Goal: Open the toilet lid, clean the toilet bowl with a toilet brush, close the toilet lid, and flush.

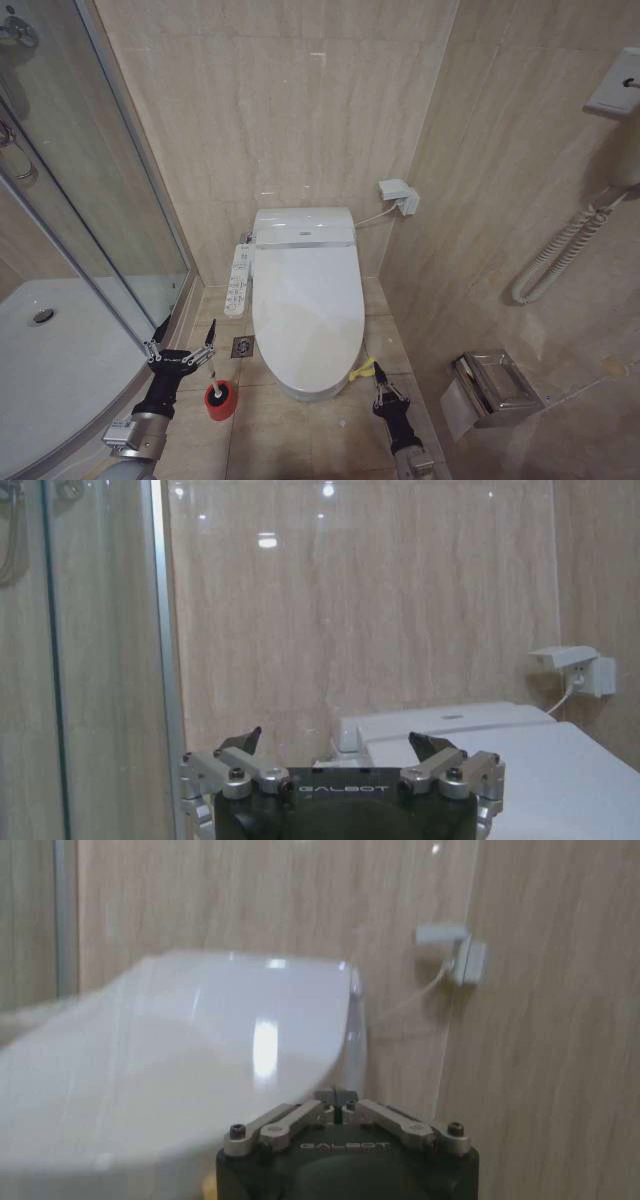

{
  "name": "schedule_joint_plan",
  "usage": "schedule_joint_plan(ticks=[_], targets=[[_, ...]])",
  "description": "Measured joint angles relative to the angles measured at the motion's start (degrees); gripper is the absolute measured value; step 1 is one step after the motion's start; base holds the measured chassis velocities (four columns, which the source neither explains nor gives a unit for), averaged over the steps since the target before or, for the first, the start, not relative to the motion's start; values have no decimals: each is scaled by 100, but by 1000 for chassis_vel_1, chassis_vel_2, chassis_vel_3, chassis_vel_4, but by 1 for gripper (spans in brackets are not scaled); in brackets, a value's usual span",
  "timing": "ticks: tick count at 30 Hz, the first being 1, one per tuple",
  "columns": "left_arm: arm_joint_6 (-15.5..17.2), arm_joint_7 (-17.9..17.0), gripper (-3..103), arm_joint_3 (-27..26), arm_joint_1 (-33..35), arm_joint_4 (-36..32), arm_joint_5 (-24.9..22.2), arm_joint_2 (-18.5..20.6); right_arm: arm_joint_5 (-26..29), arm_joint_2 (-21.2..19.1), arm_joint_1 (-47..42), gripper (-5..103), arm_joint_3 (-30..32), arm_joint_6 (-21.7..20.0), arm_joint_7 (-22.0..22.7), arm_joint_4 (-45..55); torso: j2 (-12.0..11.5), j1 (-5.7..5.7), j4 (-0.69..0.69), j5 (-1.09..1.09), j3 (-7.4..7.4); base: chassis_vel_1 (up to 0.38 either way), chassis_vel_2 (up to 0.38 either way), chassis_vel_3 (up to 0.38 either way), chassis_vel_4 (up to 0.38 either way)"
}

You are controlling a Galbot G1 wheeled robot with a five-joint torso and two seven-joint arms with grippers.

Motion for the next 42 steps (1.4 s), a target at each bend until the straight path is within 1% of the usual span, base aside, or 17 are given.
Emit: schedule_joint_plan(ticks=[4,9,12,18,19,26,27,32,33,40,41,42], targets=[[0,0,100,0,1,0,0,0,28,-75,-44,0,-41,22,100,422,0,0,2,0,0,0,0,0,0],[0,0,100,0,1,0,0,0,23,-112,-72,0,-15,84,93,525,0,0,2,1,0,0,0,0,0],[0,-1,100,0,2,0,0,0,20,-129,-89,0,55,115,18,328,0,0,2,1,0,0,0,0,0],[0,0,100,0,2,0,0,0,26,-111,-156,0,63,-7,-25,-37,0,0,2,2,0,0,0,0,0],[0,0,100,0,2,0,0,0,24,-104,-202,13,37,-56,-37,-122,0,0,1,2,0,0,0,0,0],[0,0,100,0,1,0,0,0,-67,-89,-318,13,-30,-189,-102,-270,0,0,1,2,0,0,0,0,0],[0,0,100,0,1,0,0,0,-106,-81,-287,40,-46,-193,-103,-369,0,0,1,2,0,0,0,0,0],[0,0,100,0,1,0,0,0,-153,-11,-123,40,-73,-249,-100,-667,0,0,2,2,0,0,0,0,0],[0,0,100,0,2,0,0,0,-160,-8,-94,68,-77,-270,-101,-705,0,0,2,2,0,0,0,0,0],[0,0,100,0,1,0,0,0,-175,-18,26,68,-84,-307,-102,-873,0,0,2,2,0,0,0,0,0],[0,0,100,0,2,0,0,0,-179,-14,59,94,-82,-313,-101,-923,0,0,1,2,0,0,0,0,0],[0,0,100,0,1,0,0,0,-181,-12,72,94,-82,-313,-101,-944,0,0,1,2,0,0,0,0,0]])
